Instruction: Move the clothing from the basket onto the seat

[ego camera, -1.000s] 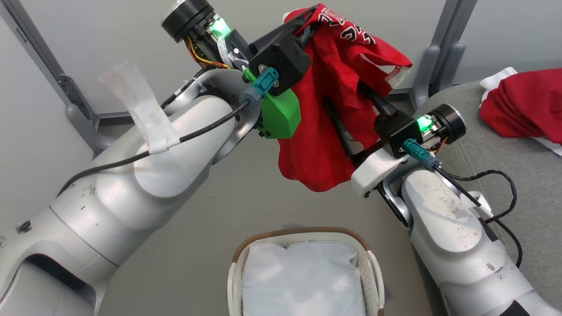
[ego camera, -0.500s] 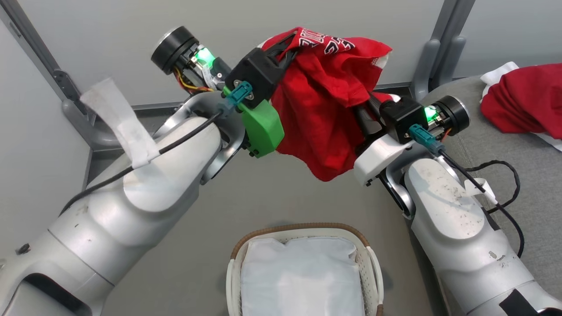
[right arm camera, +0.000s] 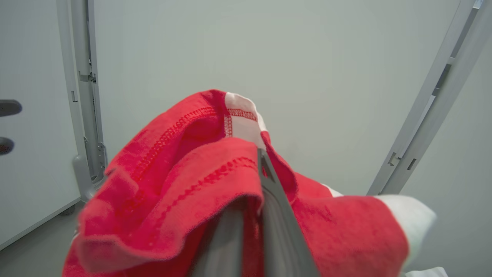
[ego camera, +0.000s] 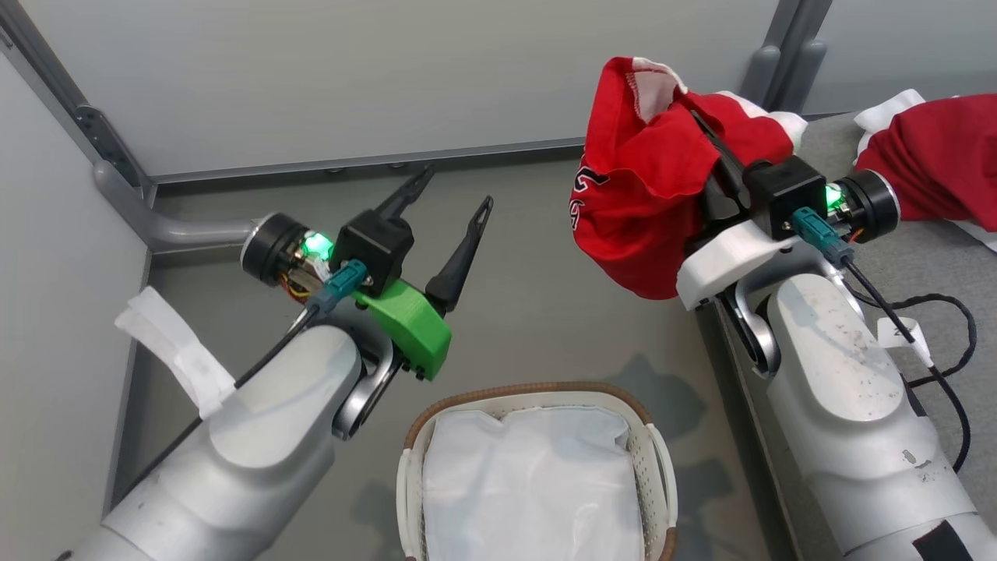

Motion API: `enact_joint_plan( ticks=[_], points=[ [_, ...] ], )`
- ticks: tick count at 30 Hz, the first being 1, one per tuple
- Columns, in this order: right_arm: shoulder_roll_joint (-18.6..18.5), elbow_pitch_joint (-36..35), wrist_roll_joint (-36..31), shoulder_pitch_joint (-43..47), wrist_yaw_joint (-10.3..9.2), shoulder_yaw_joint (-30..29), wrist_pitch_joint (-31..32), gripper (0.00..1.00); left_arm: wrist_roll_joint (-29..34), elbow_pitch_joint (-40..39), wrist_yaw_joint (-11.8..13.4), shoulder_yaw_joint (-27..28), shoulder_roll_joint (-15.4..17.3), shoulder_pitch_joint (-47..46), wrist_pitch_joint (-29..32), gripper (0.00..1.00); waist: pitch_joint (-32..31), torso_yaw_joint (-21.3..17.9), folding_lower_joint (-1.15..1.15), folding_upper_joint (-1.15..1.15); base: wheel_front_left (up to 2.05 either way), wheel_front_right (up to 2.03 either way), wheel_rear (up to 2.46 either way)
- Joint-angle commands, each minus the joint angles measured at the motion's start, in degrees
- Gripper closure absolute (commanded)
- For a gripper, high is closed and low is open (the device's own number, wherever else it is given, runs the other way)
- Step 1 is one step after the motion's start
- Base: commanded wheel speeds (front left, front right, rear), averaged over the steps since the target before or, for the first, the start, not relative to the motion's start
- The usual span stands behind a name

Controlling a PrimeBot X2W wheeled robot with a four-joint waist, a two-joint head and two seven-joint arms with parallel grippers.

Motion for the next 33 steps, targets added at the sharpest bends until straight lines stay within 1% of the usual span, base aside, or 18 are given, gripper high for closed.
enact_joint_plan(
  ticks=[1, 8, 13, 20, 26, 33],
  points=[
    [-0.22, -0.50, -0.45, 1.28, -0.08, -1.21, -0.14, 1.00, -0.28, 0.06, 0.40, 0.37, -0.07, 2.26, -0.54, 0.00, 0.21, -0.07, 0.00, 0.65, 0.00, 0.00, 0.00],
    [-0.21, -1.75, -1.01, 4.76, -0.08, -5.72, -0.14, 1.00, -1.13, 0.79, -0.02, 1.24, -1.91, 9.53, -1.20, 0.00, 1.10, -0.32, 0.00, 0.65, 0.00, 0.00, 0.00],
    [-0.21, -2.28, -1.00, 6.68, -0.08, -7.66, -0.14, 1.00, 1.22, -0.65, -0.16, 3.43, -3.48, 12.67, -1.15, 0.00, 1.66, -0.67, 0.00, 0.65, 0.00, 0.00, 0.00],
    [-0.22, -2.70, -0.78, 8.47, -0.08, -9.51, -0.14, 1.00, 4.01, -1.81, -1.80, 6.53, -5.52, 15.77, -1.11, 0.00, 2.45, -2.08, 0.00, 0.65, 0.00, 0.00, 0.00],
    [-0.20, -4.46, -2.08, 10.18, -0.08, -12.57, -0.14, 1.00, 6.33, -1.70, -3.16, 8.02, -7.19, 16.64, -1.12, 0.00, 3.83, -5.02, 0.00, 0.65, 0.00, 0.00, 0.00],
    [-0.21, -8.03, -2.77, 12.38, -0.08, -16.18, -0.14, 1.00, 9.53, -1.16, -3.79, 8.78, -8.87, 15.51, -1.12, 0.00, 6.96, -11.17, 0.00, 0.65, 0.00, 0.00, 0.00]
  ],
)
